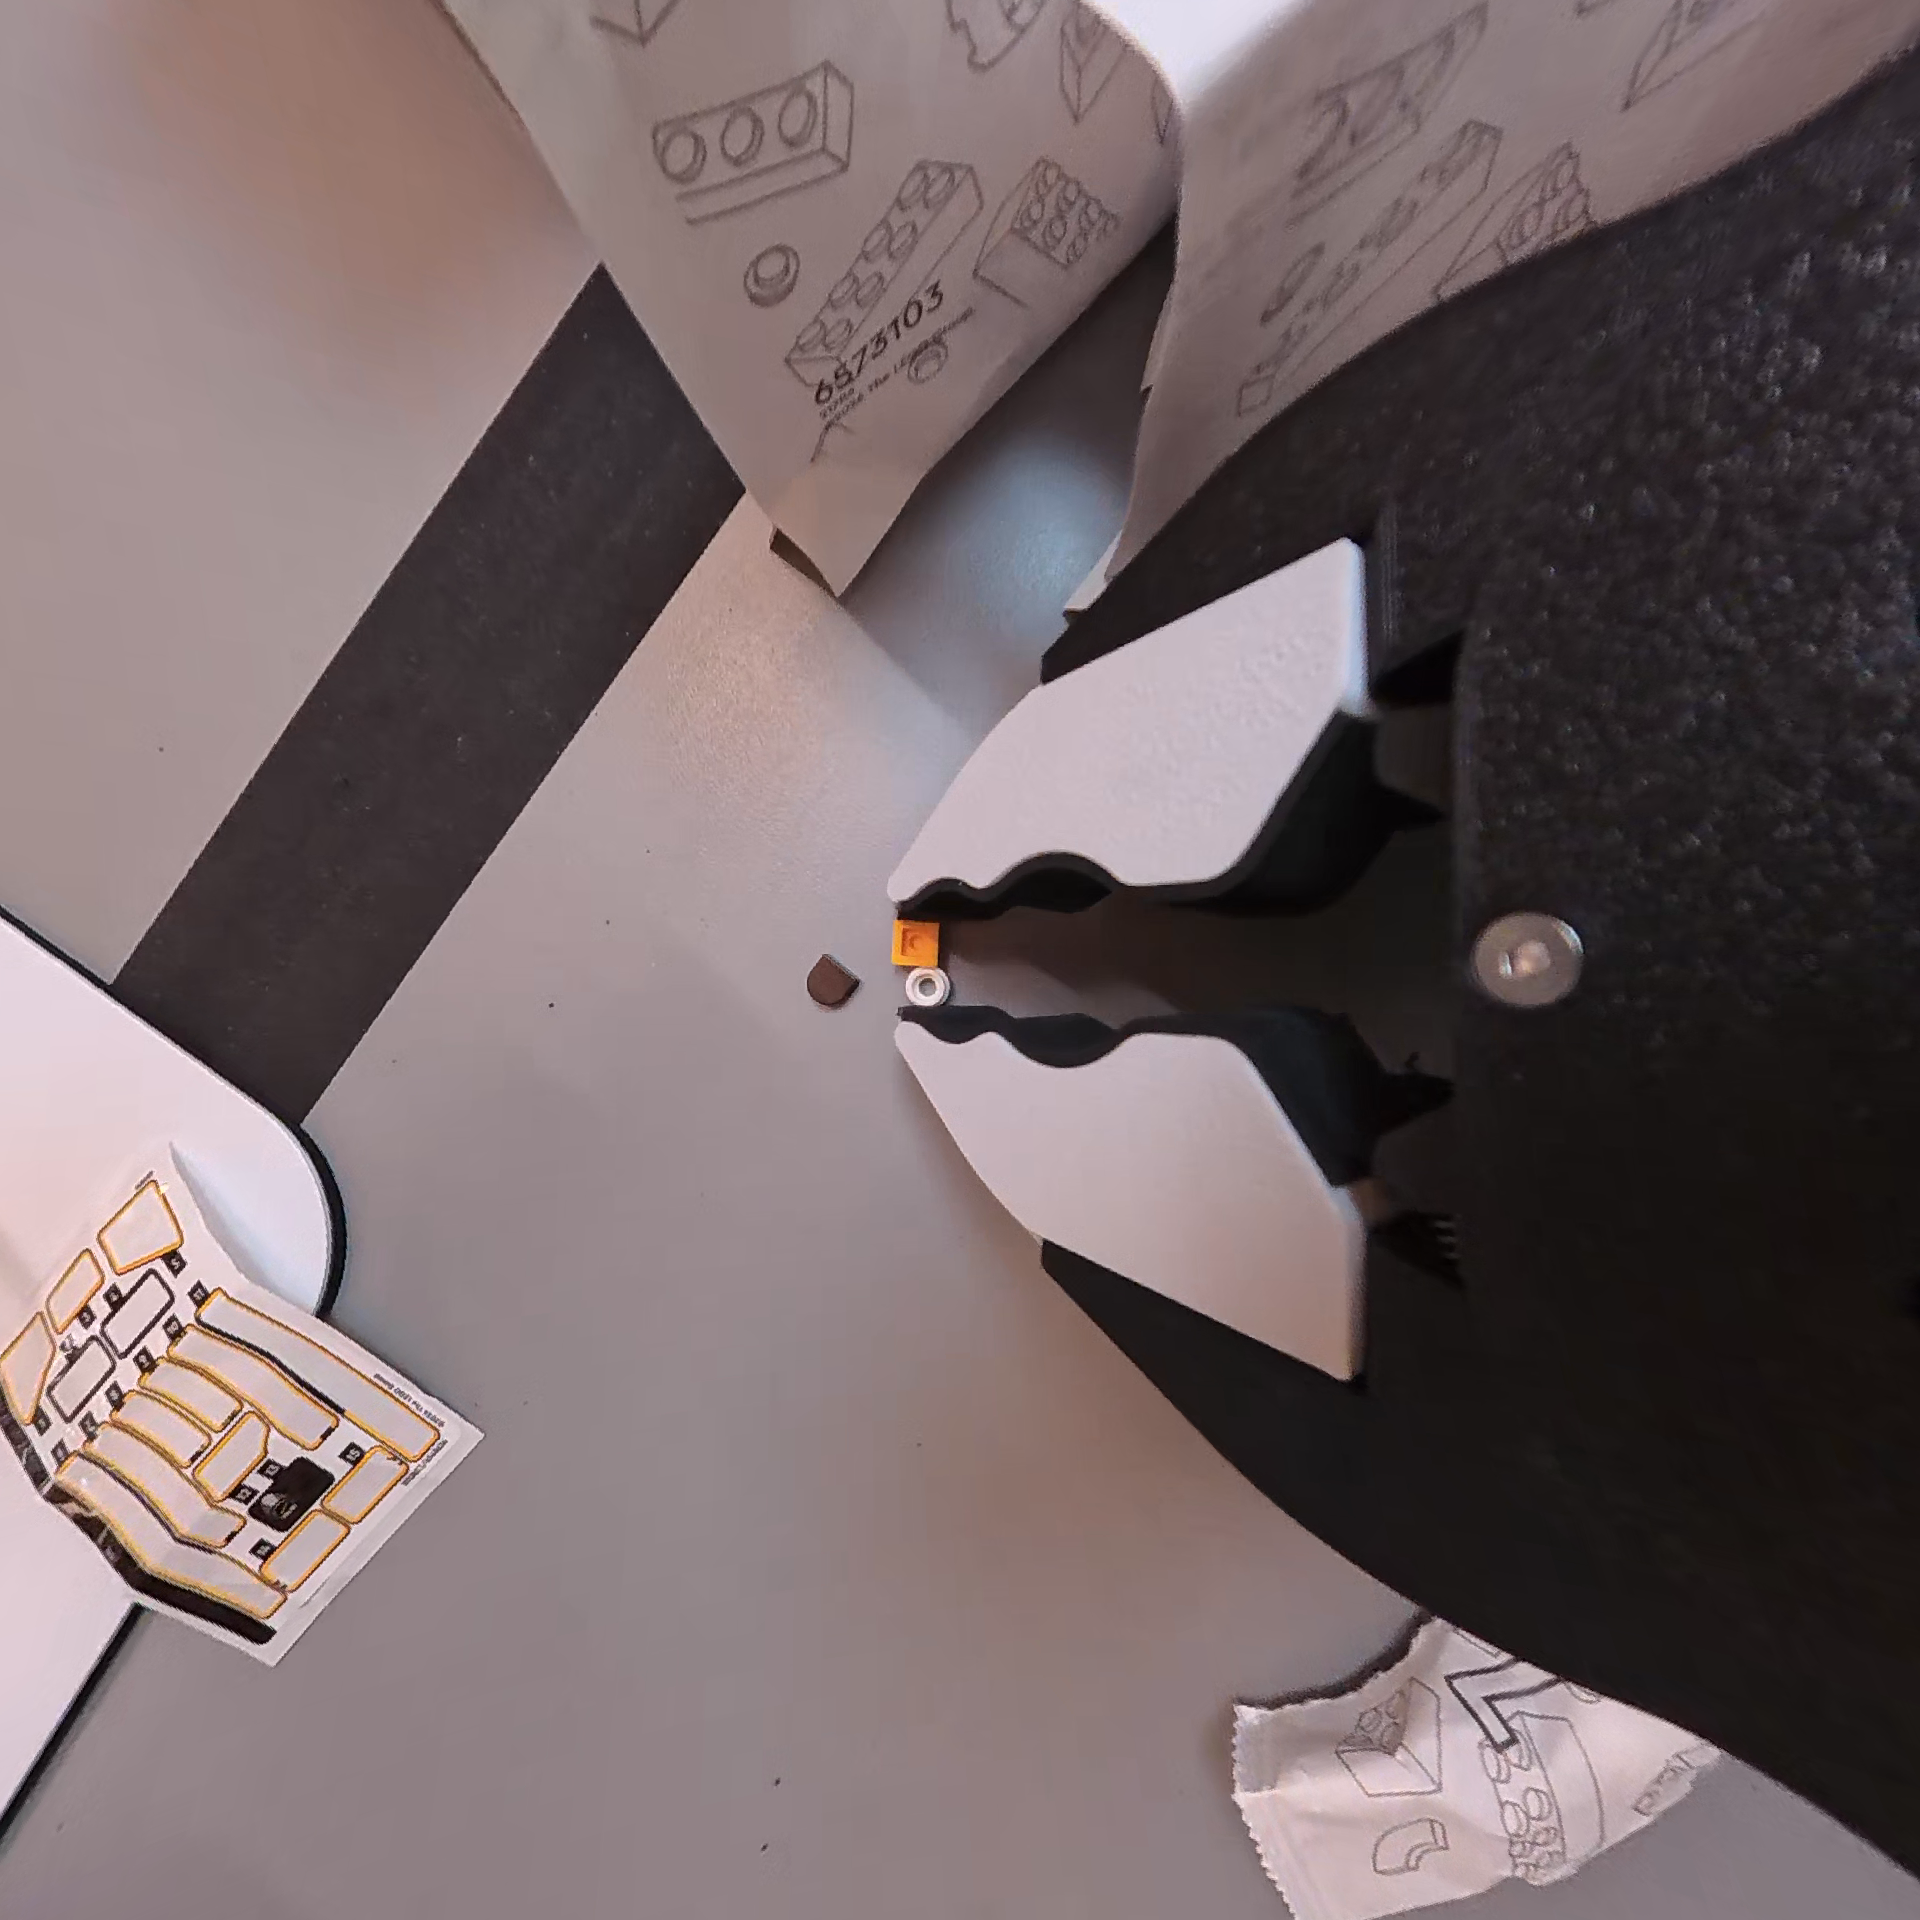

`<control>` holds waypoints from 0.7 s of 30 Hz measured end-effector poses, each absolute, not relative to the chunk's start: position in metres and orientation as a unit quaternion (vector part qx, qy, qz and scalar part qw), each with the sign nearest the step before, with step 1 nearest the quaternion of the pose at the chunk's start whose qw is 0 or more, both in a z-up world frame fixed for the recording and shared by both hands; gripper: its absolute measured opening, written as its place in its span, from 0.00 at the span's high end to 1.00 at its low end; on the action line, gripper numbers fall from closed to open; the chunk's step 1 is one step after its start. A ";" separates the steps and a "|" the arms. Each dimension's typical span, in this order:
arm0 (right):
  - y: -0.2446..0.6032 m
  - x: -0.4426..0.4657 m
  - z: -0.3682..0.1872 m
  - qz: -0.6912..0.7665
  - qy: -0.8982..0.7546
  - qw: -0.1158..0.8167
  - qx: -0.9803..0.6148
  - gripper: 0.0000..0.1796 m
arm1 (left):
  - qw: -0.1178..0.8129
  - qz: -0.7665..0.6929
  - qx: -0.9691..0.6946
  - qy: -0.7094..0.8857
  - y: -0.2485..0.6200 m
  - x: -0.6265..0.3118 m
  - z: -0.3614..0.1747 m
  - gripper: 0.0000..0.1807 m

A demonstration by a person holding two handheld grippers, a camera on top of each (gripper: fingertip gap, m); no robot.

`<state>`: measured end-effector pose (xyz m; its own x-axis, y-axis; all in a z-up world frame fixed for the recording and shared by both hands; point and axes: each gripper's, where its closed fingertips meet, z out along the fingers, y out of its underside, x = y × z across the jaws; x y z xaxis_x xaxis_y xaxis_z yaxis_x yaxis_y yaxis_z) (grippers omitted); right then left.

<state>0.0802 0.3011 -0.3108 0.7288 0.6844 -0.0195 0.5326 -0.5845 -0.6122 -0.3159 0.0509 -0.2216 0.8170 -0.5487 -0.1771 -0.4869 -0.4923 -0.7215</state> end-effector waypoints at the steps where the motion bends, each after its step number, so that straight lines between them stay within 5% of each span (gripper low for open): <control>1: 0.300 0.079 -0.310 0.130 -0.346 0.299 -0.880 0.92 | 0.411 -0.039 -0.860 0.300 0.051 -0.314 -0.219 0.73; 12: 0.205 -0.054 -0.183 0.445 -0.421 0.356 -0.706 0.92 | 0.563 -0.066 -0.725 0.392 0.048 -0.236 -0.163 0.76; 21: 0.061 -0.153 -0.134 0.646 -0.480 0.252 -0.538 0.92 | 0.619 -0.048 -0.639 0.455 0.033 -0.180 -0.150 0.78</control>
<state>-0.1525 0.0611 -0.1343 -0.2950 0.8414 -0.4528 0.1910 -0.4124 -0.8908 -0.1801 0.0333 -0.1503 0.5812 -0.6402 -0.5023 -0.5224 0.1797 -0.8335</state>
